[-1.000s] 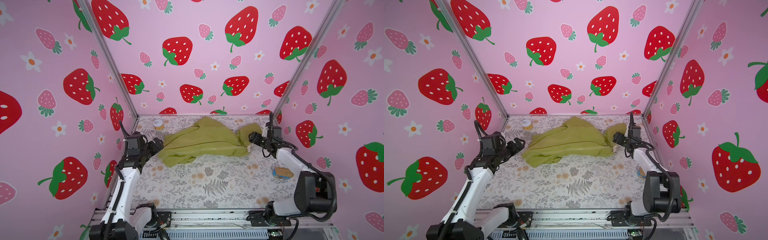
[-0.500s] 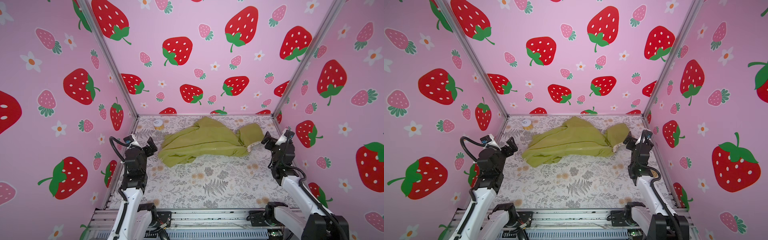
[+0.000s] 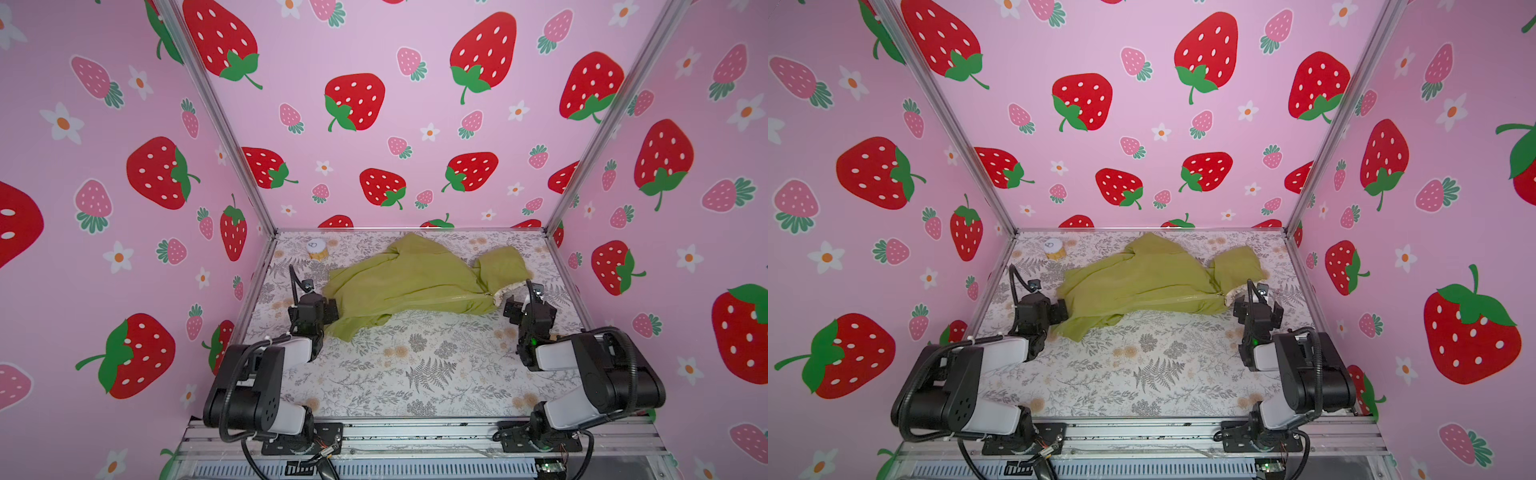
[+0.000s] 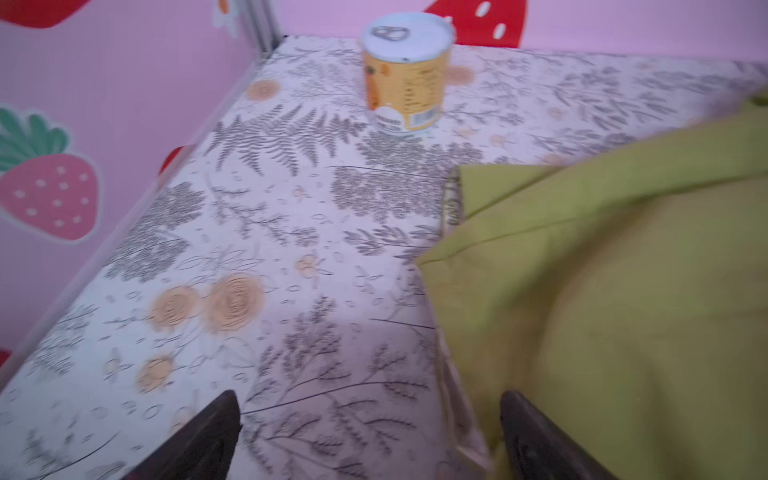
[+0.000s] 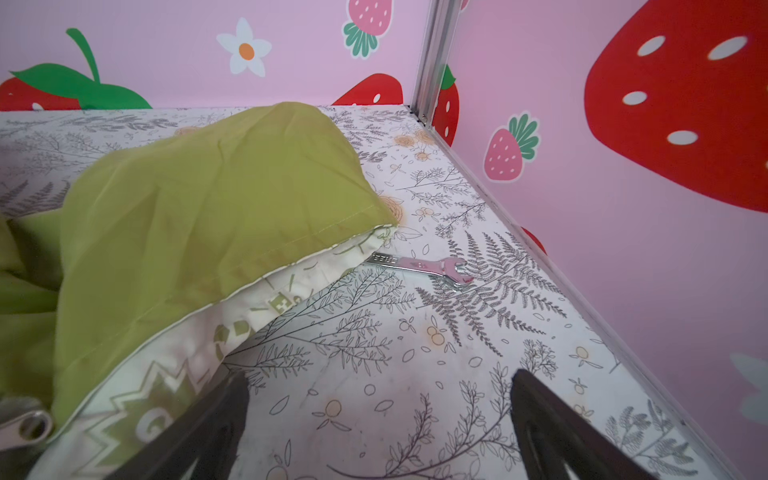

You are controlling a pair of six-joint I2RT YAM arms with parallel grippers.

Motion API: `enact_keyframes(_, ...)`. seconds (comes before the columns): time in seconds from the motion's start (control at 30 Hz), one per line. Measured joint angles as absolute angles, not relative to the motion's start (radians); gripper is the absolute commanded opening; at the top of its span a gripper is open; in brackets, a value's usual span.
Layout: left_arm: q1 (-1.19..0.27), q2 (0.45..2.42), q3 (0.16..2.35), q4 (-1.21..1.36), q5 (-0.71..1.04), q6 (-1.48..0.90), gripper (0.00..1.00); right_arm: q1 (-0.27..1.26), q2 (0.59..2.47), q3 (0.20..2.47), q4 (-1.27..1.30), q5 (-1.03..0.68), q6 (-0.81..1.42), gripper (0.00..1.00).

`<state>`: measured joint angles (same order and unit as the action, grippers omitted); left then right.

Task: Zip up the jacket

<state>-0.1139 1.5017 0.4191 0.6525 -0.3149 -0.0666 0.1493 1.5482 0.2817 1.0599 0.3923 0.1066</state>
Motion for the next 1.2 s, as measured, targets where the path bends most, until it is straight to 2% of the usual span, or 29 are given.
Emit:
enact_keyframes(0.1, -0.121, 1.521, 0.369, 0.784, -0.316, -0.047, 0.99, 0.15, 1.575, 0.224, 1.242, 0.357, 0.076, 0.99)
enact_keyframes(0.17, -0.104, 1.544, 0.342, 0.861, -0.331, -0.049, 0.99, 0.15, 1.571, 0.19, 1.272, 0.33, 0.061, 0.99)
enact_keyframes(0.43, -0.036, 1.555, 0.415, 0.814, -0.322, -0.08, 0.99, 0.136, 1.577, 0.259, 1.259, 0.257, 0.047, 0.99)
enact_keyframes(1.2, -0.036, 1.555, 0.416, 0.794, -0.313, -0.085, 0.99, 0.136, 1.577, 0.259, 1.256, 0.246, 0.046, 0.99)
